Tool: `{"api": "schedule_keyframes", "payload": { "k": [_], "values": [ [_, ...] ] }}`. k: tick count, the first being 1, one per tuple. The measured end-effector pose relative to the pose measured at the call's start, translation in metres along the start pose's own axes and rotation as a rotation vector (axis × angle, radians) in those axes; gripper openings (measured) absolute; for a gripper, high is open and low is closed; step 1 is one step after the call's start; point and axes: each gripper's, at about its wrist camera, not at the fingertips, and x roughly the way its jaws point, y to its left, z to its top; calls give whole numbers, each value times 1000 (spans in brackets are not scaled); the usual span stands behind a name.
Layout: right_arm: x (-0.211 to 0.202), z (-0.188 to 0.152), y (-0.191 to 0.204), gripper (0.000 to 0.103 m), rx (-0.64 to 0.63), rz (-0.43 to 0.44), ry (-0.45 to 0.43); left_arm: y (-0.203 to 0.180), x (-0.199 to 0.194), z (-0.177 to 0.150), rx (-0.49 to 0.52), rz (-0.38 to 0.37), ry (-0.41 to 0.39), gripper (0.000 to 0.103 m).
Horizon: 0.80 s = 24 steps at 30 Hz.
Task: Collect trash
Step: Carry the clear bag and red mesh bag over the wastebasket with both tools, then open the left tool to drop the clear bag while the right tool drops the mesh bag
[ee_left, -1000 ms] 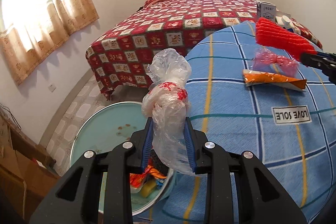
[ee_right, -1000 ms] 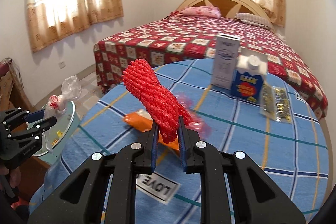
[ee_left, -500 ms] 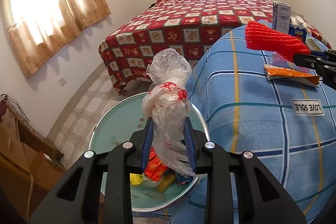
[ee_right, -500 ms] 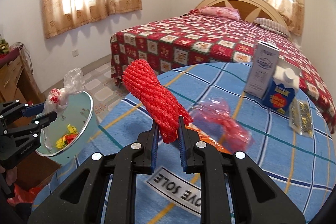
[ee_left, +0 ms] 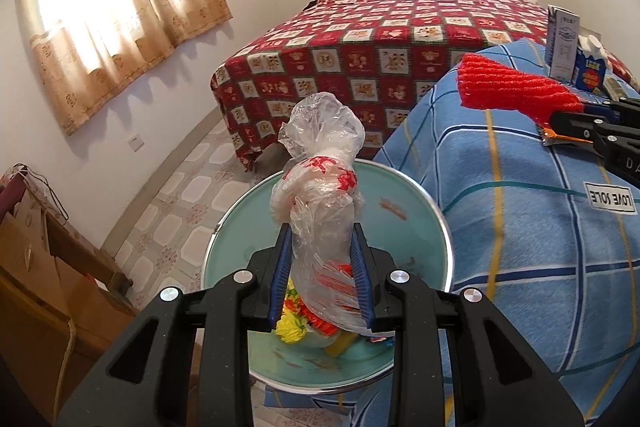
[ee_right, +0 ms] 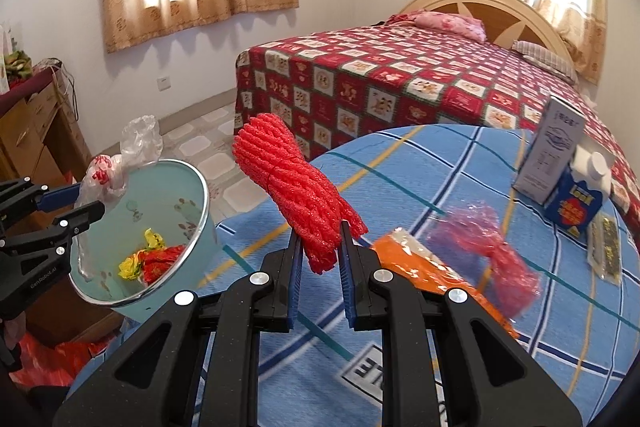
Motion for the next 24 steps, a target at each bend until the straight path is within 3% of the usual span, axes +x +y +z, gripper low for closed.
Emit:
{"api": "schedule_keyframes", "payload": {
  "k": [24],
  "values": [
    [18,10,49,18,-99,55,25,43,6,-22,-45,64,32,30]
  ]
}}
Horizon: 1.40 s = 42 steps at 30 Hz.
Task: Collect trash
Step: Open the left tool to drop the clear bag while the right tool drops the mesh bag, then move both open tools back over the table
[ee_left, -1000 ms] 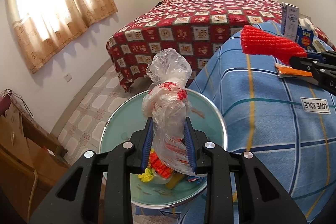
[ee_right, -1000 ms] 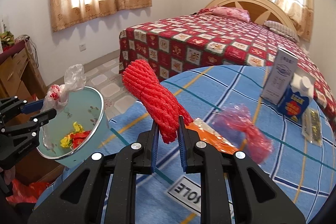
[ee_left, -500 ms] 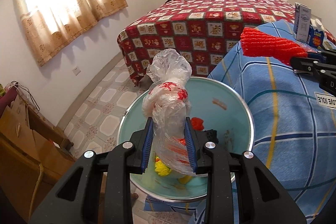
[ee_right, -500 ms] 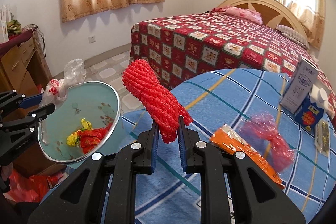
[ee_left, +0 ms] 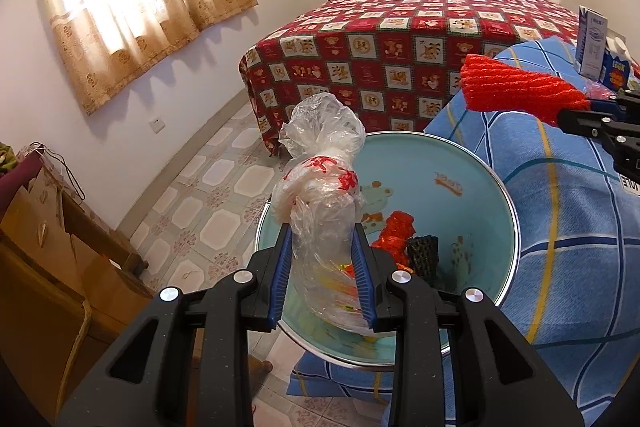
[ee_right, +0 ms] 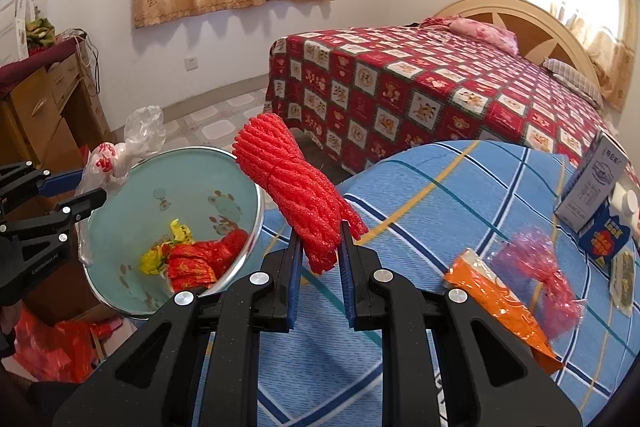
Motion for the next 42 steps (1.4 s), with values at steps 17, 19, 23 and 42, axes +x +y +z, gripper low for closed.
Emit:
{"api": "schedule_keyframes", "payload": {
  "k": [17,19,23,42],
  "values": [
    [8,9,19,18,-47,22,10,15,5,-4,-22,21,11,31],
    [8,10,21,18,-53,25,10,16,5,-4,-22,21,13,31],
    [9,10,25,18,-66,39,7,16,5,-5,-24,21,14,32],
    [7,1,24,78,-42,77,1,9,3,-11,-23,38,10,97]
  ]
}}
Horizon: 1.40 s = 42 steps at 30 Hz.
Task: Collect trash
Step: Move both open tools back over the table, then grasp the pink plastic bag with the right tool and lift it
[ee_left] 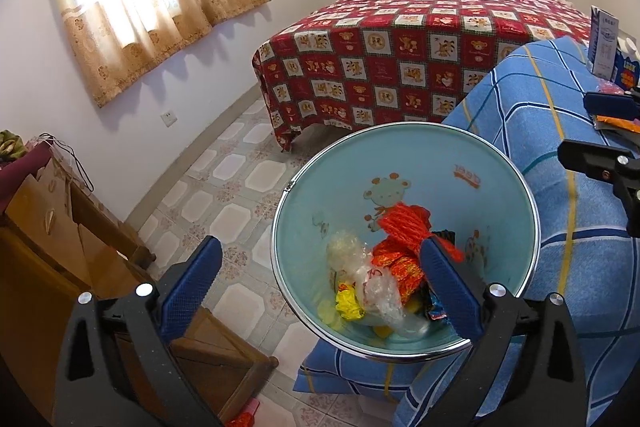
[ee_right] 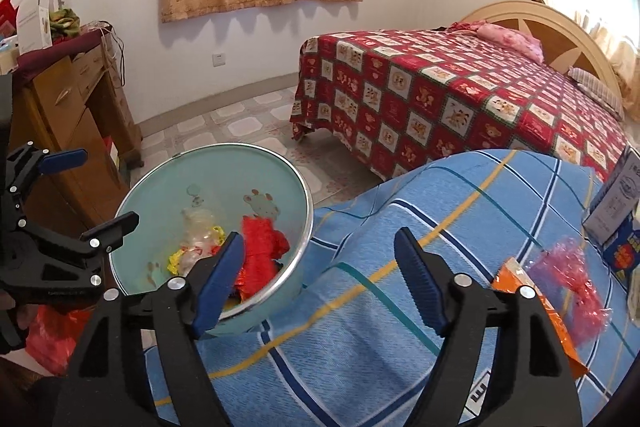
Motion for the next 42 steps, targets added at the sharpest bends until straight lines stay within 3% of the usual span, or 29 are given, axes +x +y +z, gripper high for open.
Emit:
{"api": "schedule_keyframes", "payload": {
  "k": [10,19,24,30,32,37,42],
  "values": [
    [-30,-27,-43,78,32,-87,-6,-22,7,-3,52,6,13,97],
    [-66,-48,-157,78,194,-374,-15,-49,12,13,73,23,1,97],
    [-54,-58,-191,77,241,-361,45,-65,12,20,81,1,8,97],
    [-39,-65,-214,48,280,-244,111,-80,10,26,91,-26,10,97],
    [-40,-66,-217,32,277,-233,111,-85,8,27,96,-31,5,97],
    [-51,-75,-215,28,289,-229,88,-103,0,32,117,-60,-12,97],
    [-73,-85,-214,28,310,-318,60,-120,-9,36,135,-87,-31,97]
  ]
}}
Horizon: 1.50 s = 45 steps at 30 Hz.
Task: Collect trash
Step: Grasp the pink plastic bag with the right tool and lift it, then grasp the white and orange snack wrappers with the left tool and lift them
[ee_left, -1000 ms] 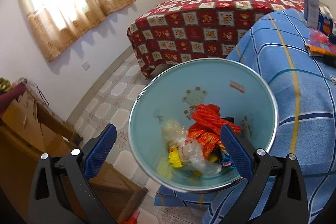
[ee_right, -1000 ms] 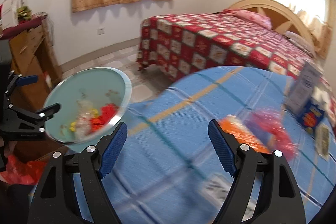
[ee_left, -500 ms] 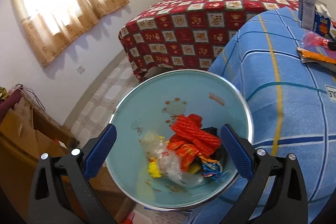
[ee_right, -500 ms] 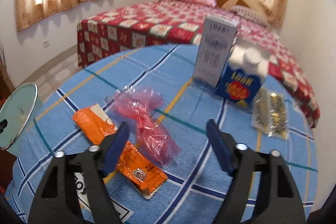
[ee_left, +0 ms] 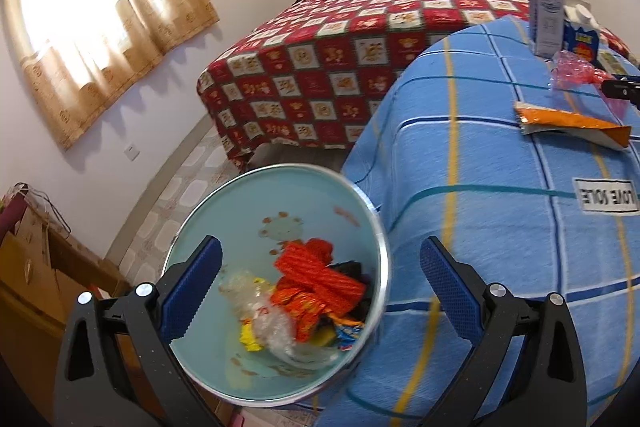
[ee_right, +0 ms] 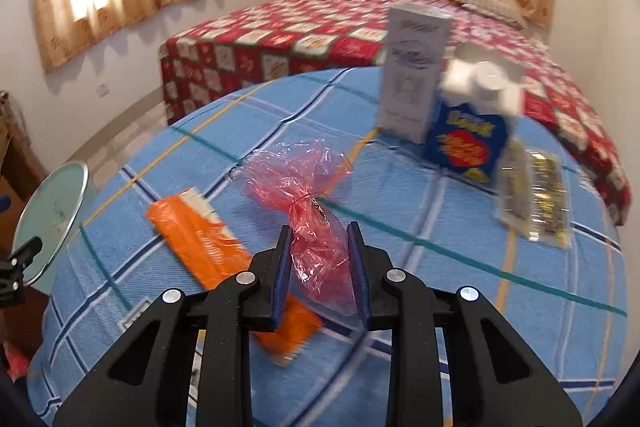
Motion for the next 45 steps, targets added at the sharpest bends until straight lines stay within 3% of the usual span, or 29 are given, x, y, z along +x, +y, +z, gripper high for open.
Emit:
{"api": "schedule_keyframes", "payload": {
  "k": [8,14,20,23,30,36,45],
  "values": [
    [-20,-24,11,27,8,32,46,-12,0,0,17,-5,0,97],
    [-35,-39,26,27,66,137,25,-15,-5,2,4,-14,-3,97],
    [-49,-44,-6,28,120,54,-11,-33,-10,4,37,-36,-13,97],
    [-62,-54,-44,28,170,-30,-19,-43,-12,7,42,-50,-16,97],
    [-78,-72,-101,28,253,-128,-23,-88,-21,34,37,-114,-51,97],
    [-84,-85,-138,28,314,-165,-17,-137,-24,63,8,-152,-44,97],
    [-86,-88,-154,28,334,-169,-41,-196,-18,64,114,-163,-5,97]
  ]
}}
